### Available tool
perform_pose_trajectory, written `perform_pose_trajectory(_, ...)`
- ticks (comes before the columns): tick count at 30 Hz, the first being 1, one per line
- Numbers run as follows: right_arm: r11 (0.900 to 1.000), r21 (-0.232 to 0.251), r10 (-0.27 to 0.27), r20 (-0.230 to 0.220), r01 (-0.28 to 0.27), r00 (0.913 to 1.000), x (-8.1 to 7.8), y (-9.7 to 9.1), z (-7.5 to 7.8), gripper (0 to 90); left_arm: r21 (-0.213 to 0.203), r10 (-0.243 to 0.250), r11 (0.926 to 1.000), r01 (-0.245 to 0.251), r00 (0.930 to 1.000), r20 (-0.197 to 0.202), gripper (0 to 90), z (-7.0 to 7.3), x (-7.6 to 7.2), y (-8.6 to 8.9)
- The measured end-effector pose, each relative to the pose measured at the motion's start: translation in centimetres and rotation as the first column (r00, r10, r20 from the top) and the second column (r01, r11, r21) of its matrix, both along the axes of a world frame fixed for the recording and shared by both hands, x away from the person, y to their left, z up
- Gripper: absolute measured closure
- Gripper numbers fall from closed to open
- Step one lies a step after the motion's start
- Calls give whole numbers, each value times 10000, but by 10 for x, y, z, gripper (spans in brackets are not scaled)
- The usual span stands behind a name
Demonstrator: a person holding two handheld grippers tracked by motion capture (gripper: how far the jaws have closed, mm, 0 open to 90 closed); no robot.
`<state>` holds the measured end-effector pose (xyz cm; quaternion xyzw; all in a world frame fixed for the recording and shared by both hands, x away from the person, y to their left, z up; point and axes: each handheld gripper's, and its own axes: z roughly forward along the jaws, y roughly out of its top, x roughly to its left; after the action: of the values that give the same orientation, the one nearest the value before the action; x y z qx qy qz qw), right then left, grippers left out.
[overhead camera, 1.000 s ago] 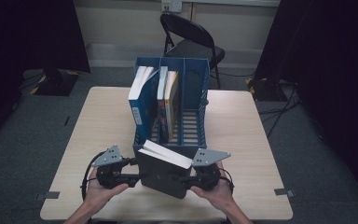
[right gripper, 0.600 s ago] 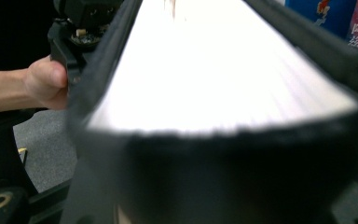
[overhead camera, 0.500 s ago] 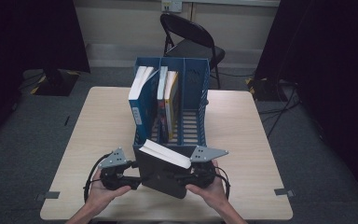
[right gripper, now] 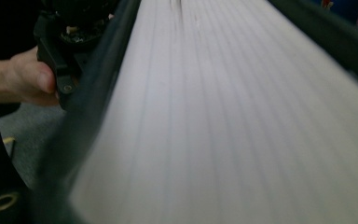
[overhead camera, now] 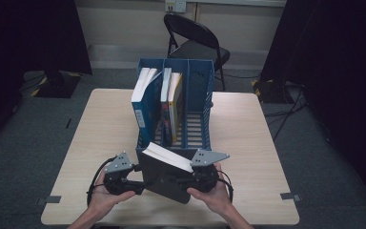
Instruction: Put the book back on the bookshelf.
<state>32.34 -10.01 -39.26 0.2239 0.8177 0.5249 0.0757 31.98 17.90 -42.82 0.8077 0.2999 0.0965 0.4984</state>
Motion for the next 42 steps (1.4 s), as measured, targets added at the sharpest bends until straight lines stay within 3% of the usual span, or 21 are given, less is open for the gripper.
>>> perform_pose_trajectory(4,9995,-312,-5,247,13,9997,-4,-4,3,514,-25,462,9989,-462,9988,-166,259,-1,0,9)
perform_pose_trajectory(10,9993,-367,-33,143,39,9999,-1,-5,4,521,69,1072,9942,-1069,9925,-584,184,-2,5,23)
perform_pose_trajectory(12,9991,-415,-53,178,60,9998,-1,-6,4,525,-27,1234,9923,-1238,9904,-619,184,-2,4,28)
perform_pose_trajectory(17,9990,-440,-116,116,121,9999,-1,-13,5,526,584,1665,9847,-1639,9852,-416,183,-6,4,37)
perform_pose_trajectory(20,9989,-427,-167,106,172,9998,-2,-18,5,526,417,1996,9795,-1972,9778,-644,181,-10,5,44)
perform_pose_trajectory(23,9988,-445,-218,117,223,9997,-3,-23,5,526,425,2077,9778,-2051,9759,-670,180,-11,7,48)
perform_pose_trajectory(27,9985,-436,-338,73,340,9994,-4,-31,5,527,957,2407,9676,-2338,9682,-682,166,-19,9,50)
perform_pose_trajectory(29,9980,-457,-426,90,429,9991,-5,-36,6,527,1206,2589,9618,-2457,9596,-1100,162,-26,10,51)
perform_pose_trajectory(32,9974,-475,-539,109,544,9985,-8,-43,6,528,1629,2678,9546,-2495,9580,-1024,157,-32,11,53)
perform_pose_trajectory(36,9961,-481,-739,134,744,9972,-12,-54,6,528,1583,2907,9485,-2744,9525,-910,157,-30,12,56)
perform_pose_trajectory(42,9936,-497,-1011,149,1017,9948,-16,-69,6,528,1622,3171,9407,-2980,9422,-1083,158,-27,15,64)
